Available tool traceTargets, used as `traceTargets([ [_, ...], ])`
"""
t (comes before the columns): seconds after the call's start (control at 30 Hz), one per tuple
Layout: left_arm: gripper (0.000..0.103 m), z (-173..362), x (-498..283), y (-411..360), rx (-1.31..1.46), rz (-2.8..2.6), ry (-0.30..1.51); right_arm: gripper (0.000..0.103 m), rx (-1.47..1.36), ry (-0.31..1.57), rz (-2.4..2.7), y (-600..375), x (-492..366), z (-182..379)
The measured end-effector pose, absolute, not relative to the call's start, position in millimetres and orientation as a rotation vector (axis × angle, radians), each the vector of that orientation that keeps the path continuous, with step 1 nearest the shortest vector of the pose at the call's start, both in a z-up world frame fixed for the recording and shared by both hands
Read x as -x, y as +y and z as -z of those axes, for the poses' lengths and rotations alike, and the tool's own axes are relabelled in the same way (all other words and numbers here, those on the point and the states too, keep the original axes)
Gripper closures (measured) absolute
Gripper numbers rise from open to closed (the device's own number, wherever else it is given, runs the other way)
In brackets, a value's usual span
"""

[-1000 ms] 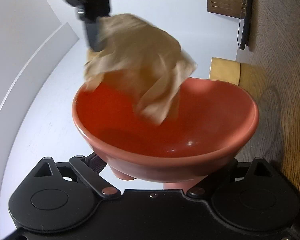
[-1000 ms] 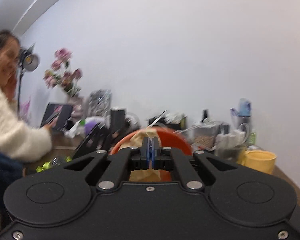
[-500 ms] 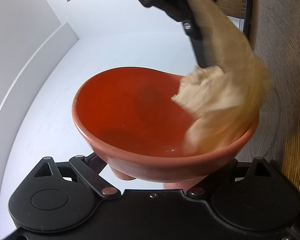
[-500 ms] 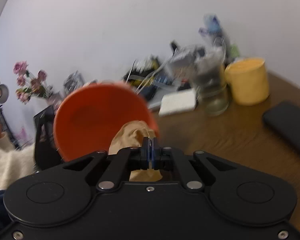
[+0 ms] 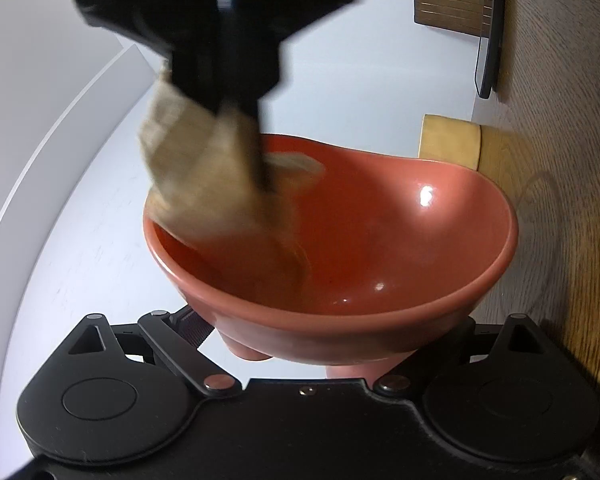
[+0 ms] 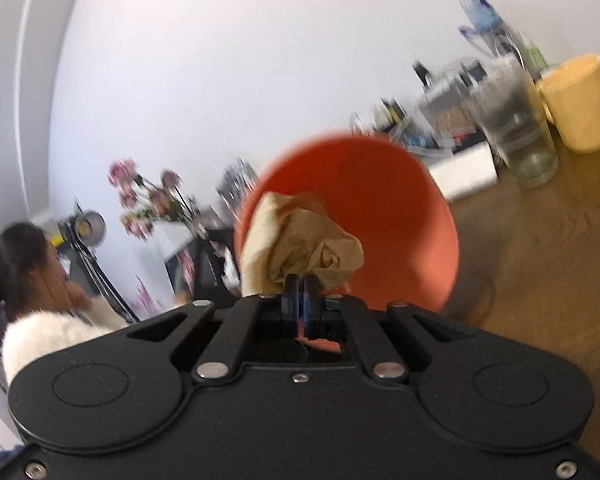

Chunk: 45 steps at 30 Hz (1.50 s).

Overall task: Clean bowl
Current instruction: 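Scrub the towel around the bowl's inner wall with the right gripper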

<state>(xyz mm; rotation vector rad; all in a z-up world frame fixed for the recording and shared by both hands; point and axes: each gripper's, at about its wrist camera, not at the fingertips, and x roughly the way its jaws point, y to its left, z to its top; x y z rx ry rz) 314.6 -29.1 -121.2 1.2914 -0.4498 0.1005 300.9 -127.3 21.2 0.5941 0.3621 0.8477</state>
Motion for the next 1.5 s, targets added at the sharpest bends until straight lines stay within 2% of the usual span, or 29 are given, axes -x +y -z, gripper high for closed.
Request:
traceTargets([
  [0.3, 0.011, 122, -315, -29, -1.291, -0.1, -0.45, 0.101, -0.76, 0.312, -0.713, -165, -311, -31],
  [0.4, 0.011, 121, -315, -29, -1.291, -0.1, -0.45, 0.101, -0.765, 0.4, -0.585, -175, -321, -17],
  [0.67, 0.011, 122, -315, -30, -1.291, -0.1, -0.45, 0.101, -0.997, 0.733, -0.506, -173, -347, 35],
  [0.87, 0.011, 122, -315, -30, -1.291, -0.1, -0.45, 0.101, -1.061, 0.832, -0.599, -154, -340, 51],
  [1.07, 0.011, 123, -314, -30, -1.291, -0.101, -0.45, 0.101, -1.045, 0.804, -0.71, -130, -325, 33],
  [1.5, 0.011, 123, -313, -30, -1.291, -0.101, -0.45, 0.101, -1.0, 0.519, -0.615, -155, -327, -32],
])
